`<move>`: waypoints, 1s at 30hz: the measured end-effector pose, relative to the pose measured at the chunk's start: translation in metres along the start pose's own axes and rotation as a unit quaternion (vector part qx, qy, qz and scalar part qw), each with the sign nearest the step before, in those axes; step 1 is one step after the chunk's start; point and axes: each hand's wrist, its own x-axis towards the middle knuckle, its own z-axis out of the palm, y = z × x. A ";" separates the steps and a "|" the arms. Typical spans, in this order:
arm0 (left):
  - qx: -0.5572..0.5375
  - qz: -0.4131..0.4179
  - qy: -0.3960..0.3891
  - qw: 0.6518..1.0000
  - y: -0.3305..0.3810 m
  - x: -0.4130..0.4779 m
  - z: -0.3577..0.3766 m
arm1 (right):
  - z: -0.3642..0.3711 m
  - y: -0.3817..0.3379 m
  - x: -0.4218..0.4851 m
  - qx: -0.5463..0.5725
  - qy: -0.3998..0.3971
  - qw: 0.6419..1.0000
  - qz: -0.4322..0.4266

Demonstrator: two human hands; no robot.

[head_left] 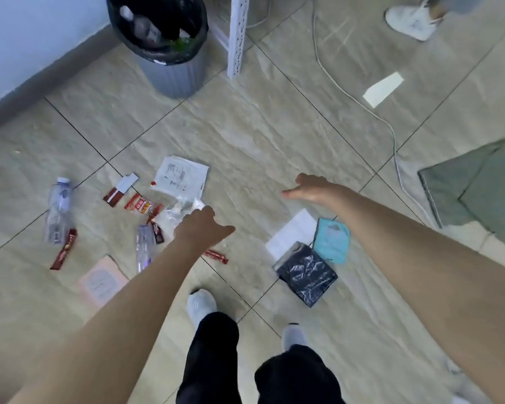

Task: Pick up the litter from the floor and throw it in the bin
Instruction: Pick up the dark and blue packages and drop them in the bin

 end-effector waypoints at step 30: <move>-0.502 -0.341 -0.030 0.794 0.110 0.179 0.577 | 0.211 0.405 0.321 -0.031 0.104 0.994 -0.026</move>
